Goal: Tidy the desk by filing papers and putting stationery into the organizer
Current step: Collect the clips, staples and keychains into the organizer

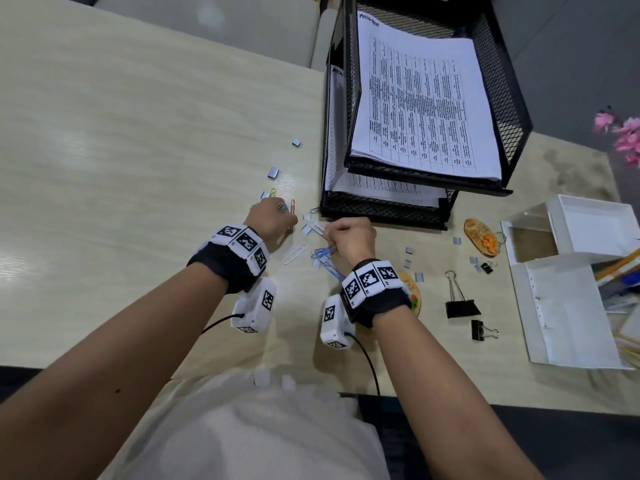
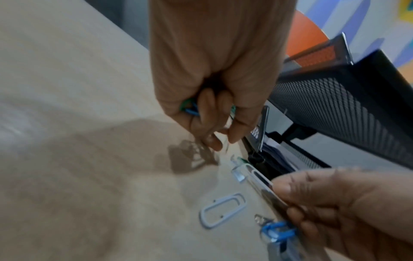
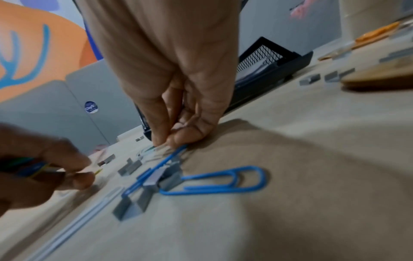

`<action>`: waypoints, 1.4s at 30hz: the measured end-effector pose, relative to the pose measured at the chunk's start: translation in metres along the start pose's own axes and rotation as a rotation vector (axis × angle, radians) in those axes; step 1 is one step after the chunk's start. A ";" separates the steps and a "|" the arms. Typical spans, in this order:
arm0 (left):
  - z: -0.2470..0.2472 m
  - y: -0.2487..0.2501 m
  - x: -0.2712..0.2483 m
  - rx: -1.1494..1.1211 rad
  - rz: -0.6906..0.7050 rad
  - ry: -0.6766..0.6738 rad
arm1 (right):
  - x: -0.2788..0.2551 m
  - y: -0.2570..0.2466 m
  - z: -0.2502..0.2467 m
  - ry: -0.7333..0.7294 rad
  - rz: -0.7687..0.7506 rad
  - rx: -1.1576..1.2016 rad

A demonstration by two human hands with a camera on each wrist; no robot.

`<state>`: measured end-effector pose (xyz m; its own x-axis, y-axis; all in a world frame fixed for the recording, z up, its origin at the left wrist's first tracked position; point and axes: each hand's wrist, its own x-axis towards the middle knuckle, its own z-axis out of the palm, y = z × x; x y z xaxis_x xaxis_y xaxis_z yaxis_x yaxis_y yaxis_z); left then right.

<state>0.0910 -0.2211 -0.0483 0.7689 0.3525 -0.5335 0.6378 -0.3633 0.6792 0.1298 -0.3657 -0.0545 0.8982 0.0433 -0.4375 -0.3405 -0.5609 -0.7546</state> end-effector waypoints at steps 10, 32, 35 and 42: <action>0.001 -0.007 -0.008 -0.418 -0.047 -0.033 | -0.021 -0.010 -0.015 -0.023 -0.100 0.011; -0.033 -0.031 -0.014 -0.966 -0.264 -0.306 | -0.009 -0.059 0.006 -0.199 -0.845 -1.492; -0.030 -0.029 -0.012 -0.962 -0.275 -0.314 | -0.020 -0.041 0.006 -0.171 -0.824 -1.393; -0.022 -0.023 -0.014 -0.939 -0.289 -0.335 | -0.040 0.005 -0.012 -0.073 -0.653 -0.997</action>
<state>0.0644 -0.1984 -0.0457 0.6574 0.0098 -0.7535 0.6178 0.5656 0.5463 0.0955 -0.3800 -0.0356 0.7921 0.5881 -0.1635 0.5700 -0.8085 -0.1464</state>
